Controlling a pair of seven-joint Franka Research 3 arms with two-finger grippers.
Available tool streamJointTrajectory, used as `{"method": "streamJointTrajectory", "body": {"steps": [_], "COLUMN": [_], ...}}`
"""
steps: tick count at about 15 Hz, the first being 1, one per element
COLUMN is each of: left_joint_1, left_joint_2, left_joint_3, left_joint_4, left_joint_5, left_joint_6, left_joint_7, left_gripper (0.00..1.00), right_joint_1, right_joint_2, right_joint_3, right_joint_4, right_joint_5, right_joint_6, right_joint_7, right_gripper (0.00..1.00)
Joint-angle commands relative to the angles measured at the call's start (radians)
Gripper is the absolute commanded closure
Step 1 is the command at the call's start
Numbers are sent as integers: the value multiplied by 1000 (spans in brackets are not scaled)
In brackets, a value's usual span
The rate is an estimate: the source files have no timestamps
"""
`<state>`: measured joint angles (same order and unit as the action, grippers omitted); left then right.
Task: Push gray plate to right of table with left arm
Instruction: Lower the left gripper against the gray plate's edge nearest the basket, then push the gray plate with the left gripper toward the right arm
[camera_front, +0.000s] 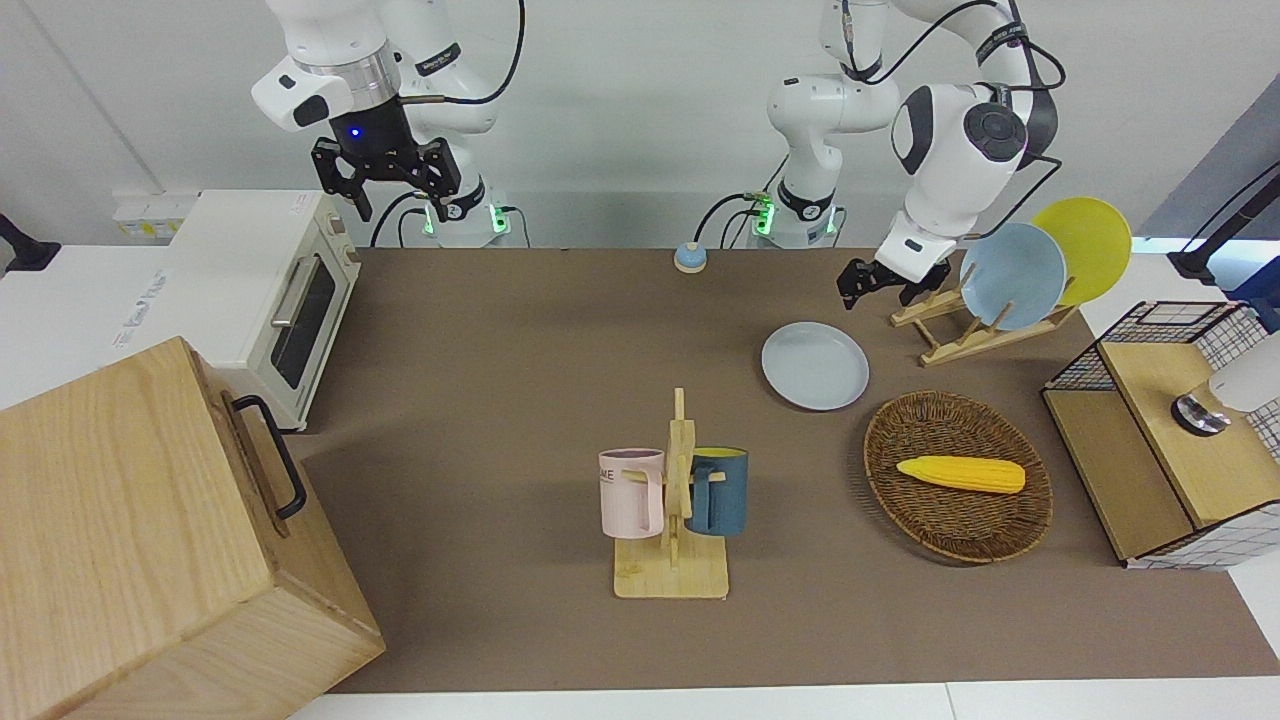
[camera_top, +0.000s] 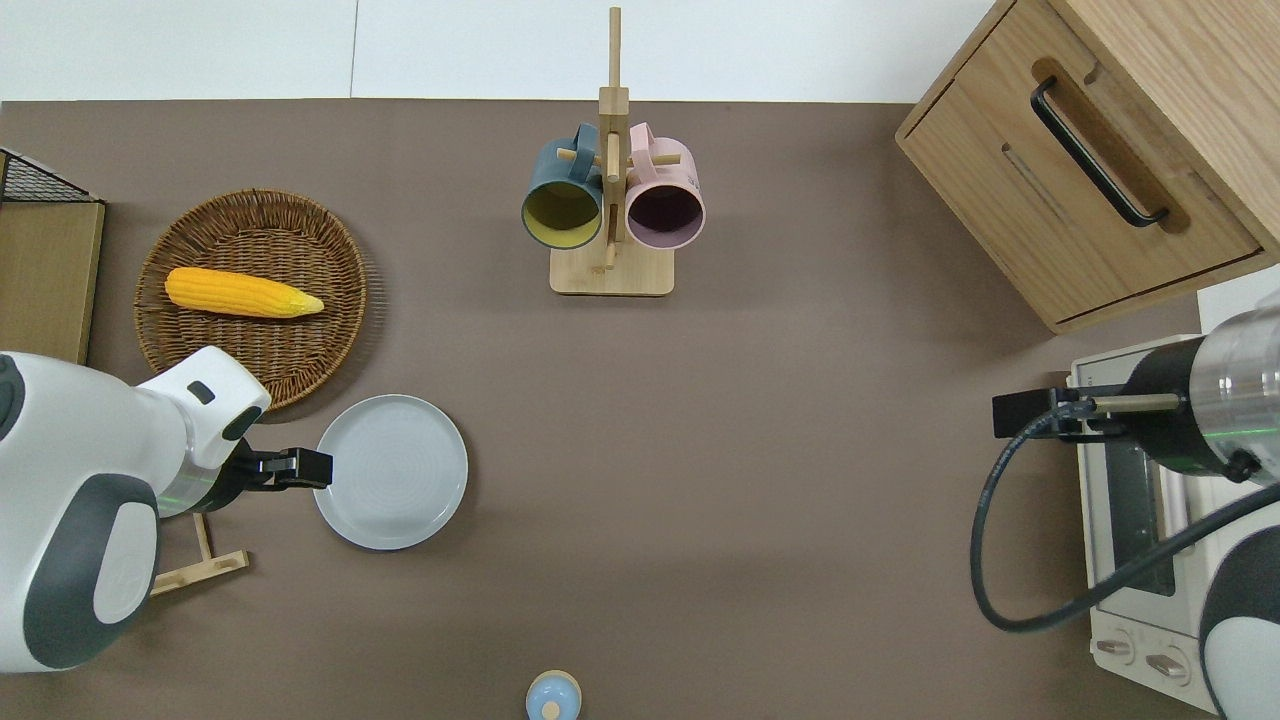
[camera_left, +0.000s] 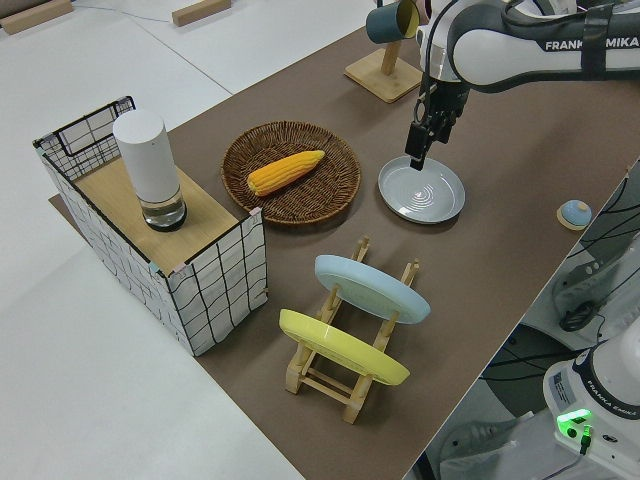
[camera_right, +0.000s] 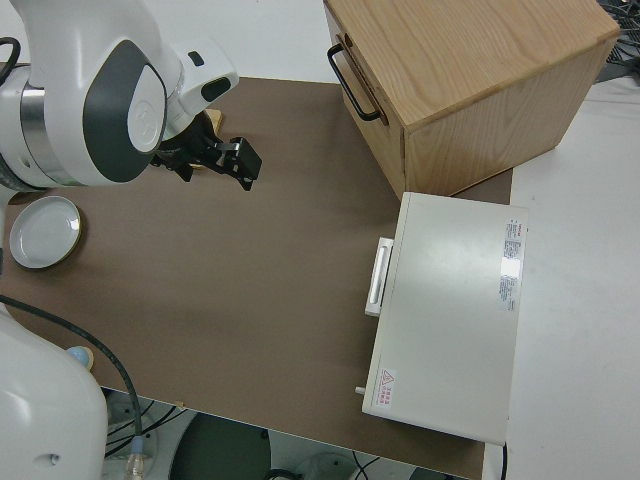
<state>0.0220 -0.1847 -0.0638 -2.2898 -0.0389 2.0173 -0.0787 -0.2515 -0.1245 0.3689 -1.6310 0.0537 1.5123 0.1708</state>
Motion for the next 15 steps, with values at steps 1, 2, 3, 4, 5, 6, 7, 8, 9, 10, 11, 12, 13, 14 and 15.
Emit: {"method": "streamJointTrajectory", "body": {"steps": [1,2,3,4,5,6,7,8,9,10,11,12,13,14,15], "left_joint_1": [9,9,6,6,6,6,6,6,6,6,6,4,3,3,0], "left_joint_2": [-53,-53,-53,-53,-52,-50,-45,-41,-36,-26,-18,-3,11,19,25], "left_joint_3": [19,19,19,18,18,18,19,19,19,18,18,18,18,18,18], "left_joint_4": [-140,-158,-174,-189,-203,-223,-238,-252,-257,-258,-260,-260,-267,-272,-275], "left_joint_5": [-18,-18,-18,-18,-18,-19,-19,-19,-19,-21,-36,-56,-71,-76,-76], "left_joint_6": [132,156,176,199,222,245,268,285,300,313,325,340,357,374,386], "left_joint_7": [23,23,23,22,22,22,22,23,22,22,20,14,13,13,13], "left_gripper": [25,28,32,34,36,36,38,38,38,38,40,40,53,63,78], "right_joint_1": [-25,-25,-25,-25,-25,-25,-25,-25,-25,-25,-25,-25,-25,-25,-25], "right_joint_2": [-27,-27,-27,-27,-27,-27,-27,-27,-27,-27,-27,-27,-27,-27,-27], "right_joint_3": [15,15,15,15,15,15,15,15,15,15,15,15,15,15,15], "right_joint_4": [-27,-27,-27,-27,-27,-27,-27,-27,-27,-27,-27,-27,-27,-27,-27], "right_joint_5": [22,22,22,22,22,22,22,22,22,22,22,22,22,22,22], "right_joint_6": [0,0,0,0,0,0,0,0,0,0,0,0,0,0,0], "right_joint_7": [10,10,10,10,10,10,10,10,10,10,10,10,10,10,10], "right_gripper": [5,5,5,5,5,5,5,5,5,5,5,5,5,5,5]}}
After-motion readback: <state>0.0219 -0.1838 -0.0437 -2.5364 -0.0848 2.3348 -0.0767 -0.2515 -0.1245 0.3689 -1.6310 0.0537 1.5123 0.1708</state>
